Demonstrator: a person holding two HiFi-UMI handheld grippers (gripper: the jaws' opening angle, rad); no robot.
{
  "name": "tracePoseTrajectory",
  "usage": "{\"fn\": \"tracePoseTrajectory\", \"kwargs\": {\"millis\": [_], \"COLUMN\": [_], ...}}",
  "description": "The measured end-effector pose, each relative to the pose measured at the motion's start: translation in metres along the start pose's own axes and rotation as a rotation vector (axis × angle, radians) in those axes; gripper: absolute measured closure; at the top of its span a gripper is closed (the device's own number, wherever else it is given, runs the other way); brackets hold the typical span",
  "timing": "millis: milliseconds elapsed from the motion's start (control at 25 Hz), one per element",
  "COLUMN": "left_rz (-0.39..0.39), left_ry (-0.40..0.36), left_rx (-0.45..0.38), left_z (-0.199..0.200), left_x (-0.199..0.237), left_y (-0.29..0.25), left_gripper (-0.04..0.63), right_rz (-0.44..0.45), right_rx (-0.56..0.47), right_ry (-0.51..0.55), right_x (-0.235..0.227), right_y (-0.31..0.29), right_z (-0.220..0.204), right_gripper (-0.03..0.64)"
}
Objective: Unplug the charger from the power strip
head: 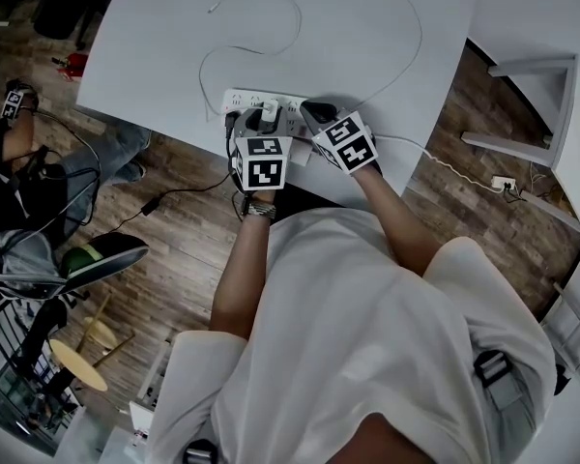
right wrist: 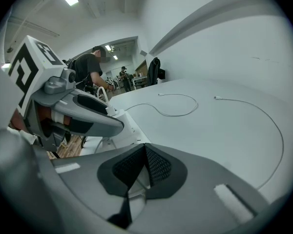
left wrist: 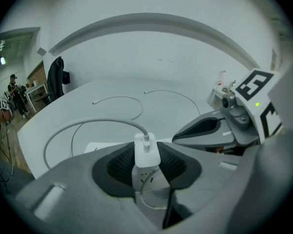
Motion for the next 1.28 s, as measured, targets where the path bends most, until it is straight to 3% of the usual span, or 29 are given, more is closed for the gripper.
{"fn": "tracePoseTrajectory", "kwargs": {"millis": [280, 640, 1120, 1280], "left_rz": [-0.076, -0.13, -0.03, -0.034], "left_ry": [0.128, 0.184, 0.008, 0.016], "left_rx": [-0.017, -0.016, 0.036, 0.031], "left_z": [-0.0027, -0.0007, -0.0006, 0.0022], "left_x": [0.0046, 0.0059, 0.0013, 0.0026], "left_y": [0.0016, 0.005, 0.0011, 0.001], "left_gripper": [0.453, 0.451, 0.453, 0.453], "right_rz": [0.005, 0.002, 0.011, 0.008], "right_rx": [-0.004, -0.013, -0.016, -0.017], "right_ry": [-0.004, 0.0, -0.008, -0.007], "right_x": [-0.0008, -0.0006, -0.0018, -0.0022], "right_y": [0.0011, 0.0044, -0.0014, -0.0015], "right_z": [-0.0014, -0.0016, -0.0024, -0.0001], "right_gripper": [0.614, 0.614, 0.614, 0.613]}}
Point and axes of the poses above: the fingertips, and each gripper's own axes: y backward along the fingers, x to its left, z out of its top, the point moved 6 cm from there along y, backward along the fingers, and after that the axes turned 1 degree about y, right-handed, at the moved point
